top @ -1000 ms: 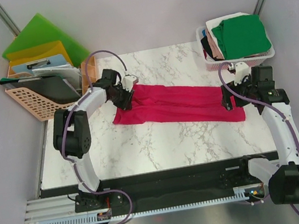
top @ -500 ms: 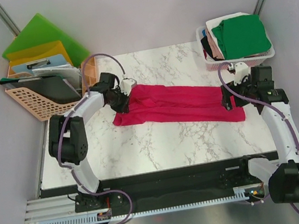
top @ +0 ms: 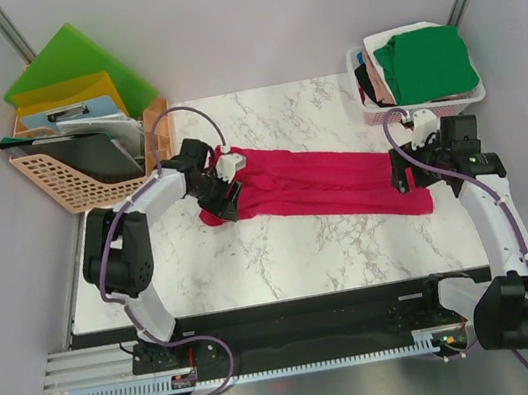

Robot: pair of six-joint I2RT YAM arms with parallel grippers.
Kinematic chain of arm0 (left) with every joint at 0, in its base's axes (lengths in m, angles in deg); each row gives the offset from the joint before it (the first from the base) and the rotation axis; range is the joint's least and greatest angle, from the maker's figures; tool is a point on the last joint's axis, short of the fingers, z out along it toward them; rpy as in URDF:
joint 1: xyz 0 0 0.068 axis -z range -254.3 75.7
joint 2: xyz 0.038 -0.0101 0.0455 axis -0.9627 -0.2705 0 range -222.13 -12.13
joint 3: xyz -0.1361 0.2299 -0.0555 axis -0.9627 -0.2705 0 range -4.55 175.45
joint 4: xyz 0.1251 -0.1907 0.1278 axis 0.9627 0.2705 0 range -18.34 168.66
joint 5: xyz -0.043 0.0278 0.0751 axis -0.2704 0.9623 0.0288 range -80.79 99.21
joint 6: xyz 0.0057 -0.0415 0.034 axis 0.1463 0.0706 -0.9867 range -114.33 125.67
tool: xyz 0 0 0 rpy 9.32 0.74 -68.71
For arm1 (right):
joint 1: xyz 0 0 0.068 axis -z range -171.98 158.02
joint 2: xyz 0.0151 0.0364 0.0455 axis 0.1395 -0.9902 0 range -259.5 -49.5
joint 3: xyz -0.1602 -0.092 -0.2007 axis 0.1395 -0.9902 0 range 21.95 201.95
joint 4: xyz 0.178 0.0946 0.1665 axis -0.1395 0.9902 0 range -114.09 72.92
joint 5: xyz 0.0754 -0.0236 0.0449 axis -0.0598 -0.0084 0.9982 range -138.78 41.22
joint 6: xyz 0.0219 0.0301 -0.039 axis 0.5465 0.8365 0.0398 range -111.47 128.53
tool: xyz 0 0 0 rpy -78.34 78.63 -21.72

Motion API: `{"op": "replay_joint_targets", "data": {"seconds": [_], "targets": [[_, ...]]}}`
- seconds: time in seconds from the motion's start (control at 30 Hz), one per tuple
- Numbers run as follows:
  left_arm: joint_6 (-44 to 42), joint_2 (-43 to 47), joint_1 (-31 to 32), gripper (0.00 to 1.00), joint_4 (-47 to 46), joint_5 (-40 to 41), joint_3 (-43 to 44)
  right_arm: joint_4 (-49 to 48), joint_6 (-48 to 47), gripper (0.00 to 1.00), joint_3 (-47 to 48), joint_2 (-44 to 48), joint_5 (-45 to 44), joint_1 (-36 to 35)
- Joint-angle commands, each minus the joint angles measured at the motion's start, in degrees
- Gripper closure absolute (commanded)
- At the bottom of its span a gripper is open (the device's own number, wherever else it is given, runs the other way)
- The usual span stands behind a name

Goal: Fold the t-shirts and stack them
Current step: Fold the other side of the tshirt into a rectangle

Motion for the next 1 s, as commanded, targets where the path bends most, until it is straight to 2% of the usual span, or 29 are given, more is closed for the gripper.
{"op": "replay_joint_targets", "data": {"seconds": [0.0,0.3,0.5,0.8,0.97], "targets": [[1.3,4.5,0.0,0.38,-1.9,-0.2,0.7,-1.8,0.2,0.15,0.4,1.0,0.0,0.2],[4.2,12.6,0.0,0.37,-3.2,2.0,4.9,-2.6,0.6,0.15,-0.5,-0.3,0.5,0.2],[3.7,4.0,0.8,0.37,-2.7,8.5,9.9,-2.7,0.8,0.15,-0.4,-0.2,0.7,0.2],[4.4,-7.9,1.2,0.37,-5.0,12.0,19.0,-2.7,0.8,0.15,-1.2,0.8,0.4,0.2],[3.8,-10.9,1.2,0.37,-5.0,13.1,21.8,-2.9,0.7,0.15,-1.7,0.7,0.4,0.2]]}}
